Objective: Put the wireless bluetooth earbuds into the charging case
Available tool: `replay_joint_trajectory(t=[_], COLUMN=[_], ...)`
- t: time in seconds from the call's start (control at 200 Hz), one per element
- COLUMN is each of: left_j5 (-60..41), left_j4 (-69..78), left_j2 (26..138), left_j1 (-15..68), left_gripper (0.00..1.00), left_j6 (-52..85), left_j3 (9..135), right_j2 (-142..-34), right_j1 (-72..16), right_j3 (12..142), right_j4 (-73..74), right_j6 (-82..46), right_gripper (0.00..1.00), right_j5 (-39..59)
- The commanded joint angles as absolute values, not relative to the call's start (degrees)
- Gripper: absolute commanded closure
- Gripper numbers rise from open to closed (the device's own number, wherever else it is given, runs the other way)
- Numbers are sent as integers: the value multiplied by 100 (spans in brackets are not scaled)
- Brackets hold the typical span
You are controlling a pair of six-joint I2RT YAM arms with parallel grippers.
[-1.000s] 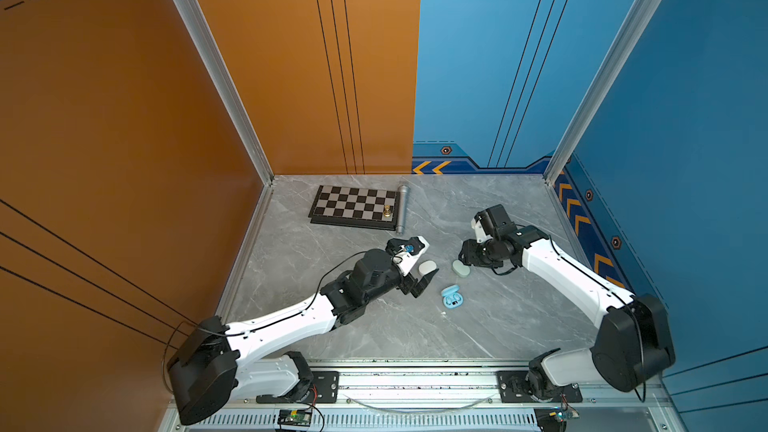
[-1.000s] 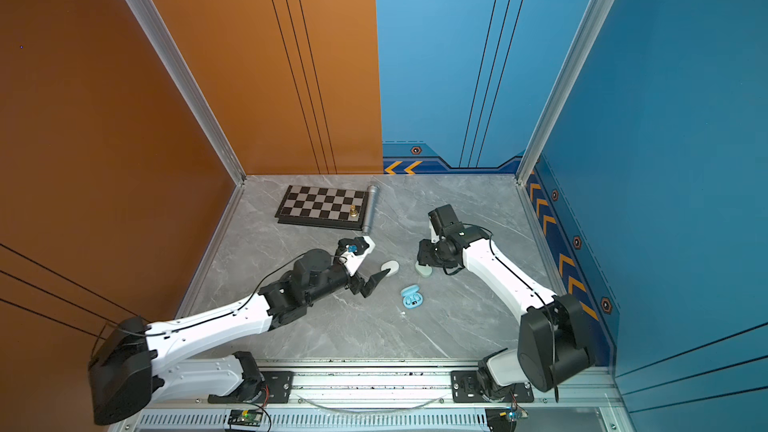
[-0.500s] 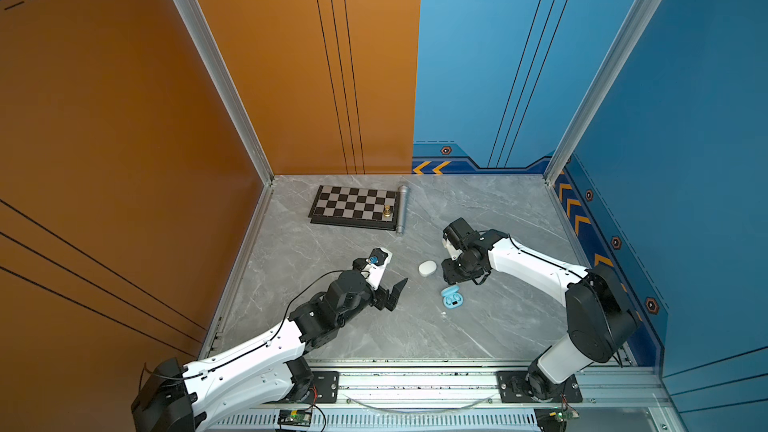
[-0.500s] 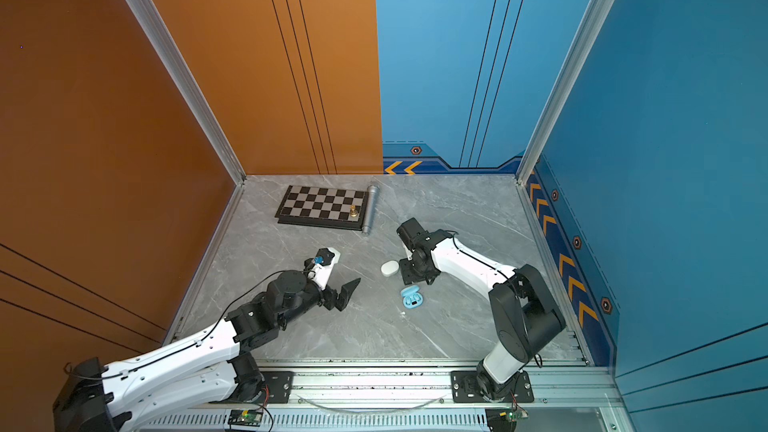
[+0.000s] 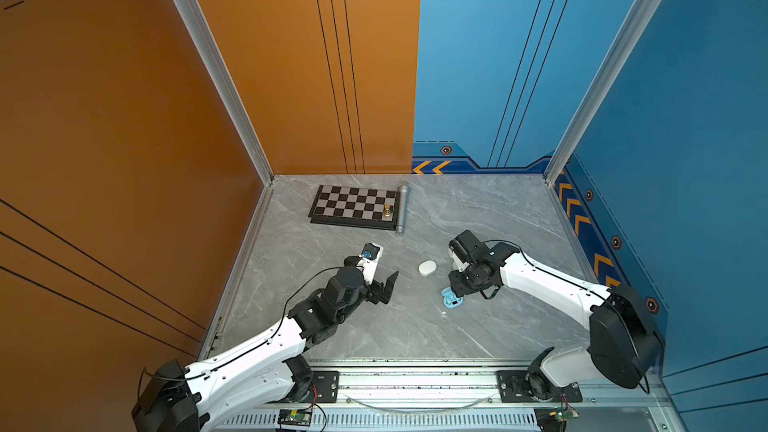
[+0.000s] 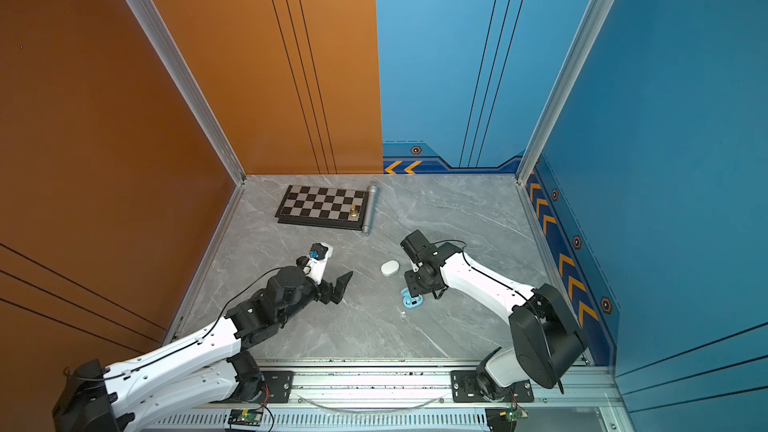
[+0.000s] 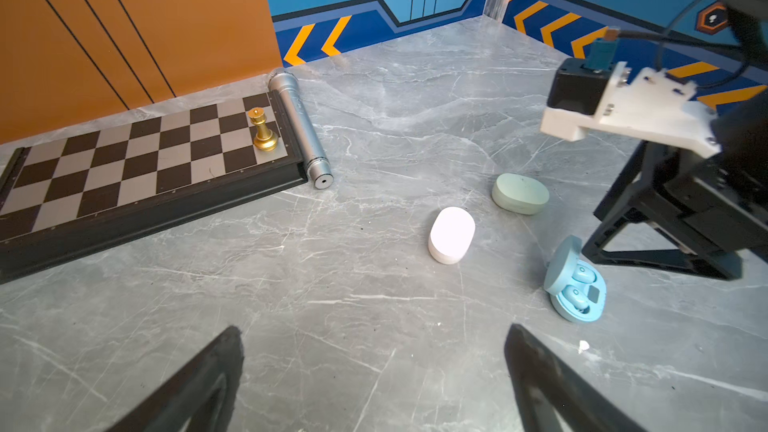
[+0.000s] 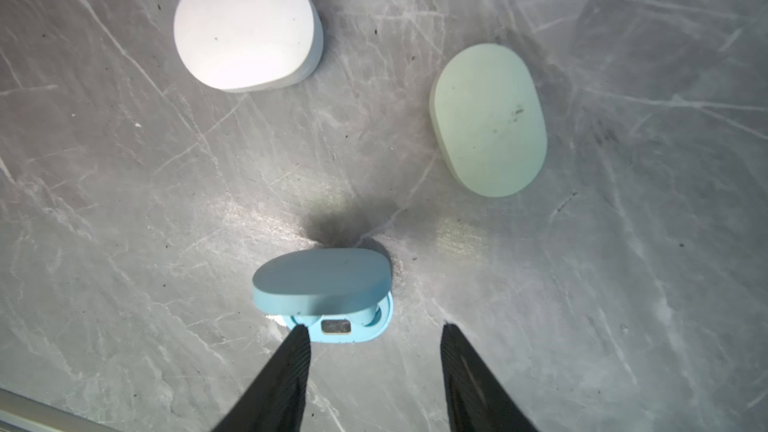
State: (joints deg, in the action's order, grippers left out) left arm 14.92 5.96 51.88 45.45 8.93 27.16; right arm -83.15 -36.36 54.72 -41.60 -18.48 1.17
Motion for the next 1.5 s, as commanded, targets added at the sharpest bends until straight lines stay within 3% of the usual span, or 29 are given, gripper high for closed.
replay_joint_trajectory(t=[0.0,0.23,0.566,1.141,1.336,1.497], left_j5=[1612,1471,1447,1473,2149,2702], left_j4=[354,160,10,-110,-39,335], left_j2=[5119,4954,4783,4693,4533,4464], left_j1=[4350,4114,4070,3896,3500,2350], left_gripper=[2,2,2,2,2,2], left_j6=[1047,1037,1134,1091,876,1010], left_j3=[2789,2824,2798,2822,2831,2515], right_j2=[-8144,-8148,-9158,-8038,-7041,-6157], right_j1=[-3664,-3621,-3612,-3777,-3050,-1741], right_j3=[5341,5928,6187,5359,5334,4401], right_j4=[-4335,-4309,-4272,-4104,-2853,-1061], right_j6=[-1991,-1994,-1762,-1898,-1367,-1044], right_gripper=[47,46,48,49,49,49], right_j5=[-100,-99,-303,-466,-141,89])
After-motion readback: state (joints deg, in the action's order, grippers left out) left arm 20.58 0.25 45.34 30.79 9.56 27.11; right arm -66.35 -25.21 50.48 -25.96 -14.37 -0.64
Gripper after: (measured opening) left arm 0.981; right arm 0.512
